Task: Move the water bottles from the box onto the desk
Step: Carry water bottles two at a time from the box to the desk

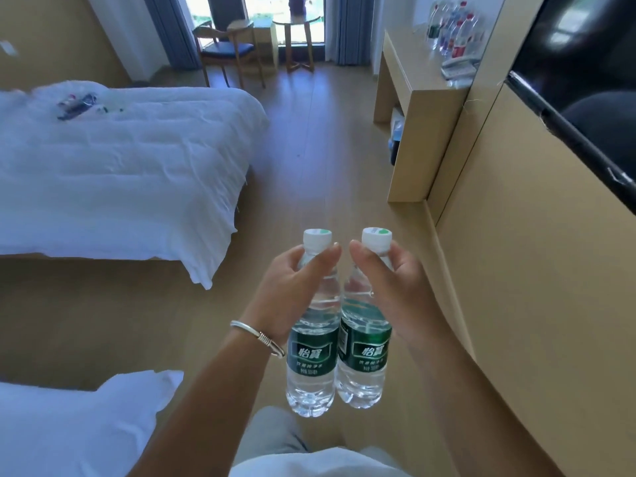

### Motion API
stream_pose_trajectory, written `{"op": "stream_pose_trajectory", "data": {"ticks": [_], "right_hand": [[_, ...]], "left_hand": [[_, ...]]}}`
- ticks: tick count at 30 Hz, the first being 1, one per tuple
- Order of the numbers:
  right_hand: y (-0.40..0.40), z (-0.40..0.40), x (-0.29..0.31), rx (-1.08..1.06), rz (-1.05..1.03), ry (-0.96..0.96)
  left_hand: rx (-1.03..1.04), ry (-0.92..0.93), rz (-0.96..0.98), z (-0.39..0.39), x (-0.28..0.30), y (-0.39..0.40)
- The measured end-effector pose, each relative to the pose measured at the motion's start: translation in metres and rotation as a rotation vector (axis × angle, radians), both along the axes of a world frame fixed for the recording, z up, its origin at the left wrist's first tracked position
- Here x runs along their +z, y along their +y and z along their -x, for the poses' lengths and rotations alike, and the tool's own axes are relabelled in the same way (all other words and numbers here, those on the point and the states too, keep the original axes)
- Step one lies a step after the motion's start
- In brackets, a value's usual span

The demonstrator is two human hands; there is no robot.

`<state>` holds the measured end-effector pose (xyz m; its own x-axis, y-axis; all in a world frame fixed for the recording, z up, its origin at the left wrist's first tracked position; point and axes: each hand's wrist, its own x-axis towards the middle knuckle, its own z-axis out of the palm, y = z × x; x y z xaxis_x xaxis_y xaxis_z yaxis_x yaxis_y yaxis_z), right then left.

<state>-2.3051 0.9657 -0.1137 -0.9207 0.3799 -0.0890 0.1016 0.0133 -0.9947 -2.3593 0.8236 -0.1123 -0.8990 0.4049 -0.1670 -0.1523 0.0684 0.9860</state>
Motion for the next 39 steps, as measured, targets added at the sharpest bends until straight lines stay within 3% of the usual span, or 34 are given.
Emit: {"op": "stream_pose_trajectory", "data": {"ticks": [10,21,39], "right_hand": [[0.096,0.114,-0.012,-0.122,-0.053,-0.049],[0.201,0.315,0.021,-0.242,-0.179,-0.113],[0.229,0.647,-0.003,0.108,0.025,-0.046]], "left_hand": [[-0.110,-0.085,-0.081,0.135,-0.025,0.107],[-0.240,-0.133,-0.231,0.346,-0.015,0.225],[0.127,-0.049,-0.085,0.634,-0.021,0.231]]}}
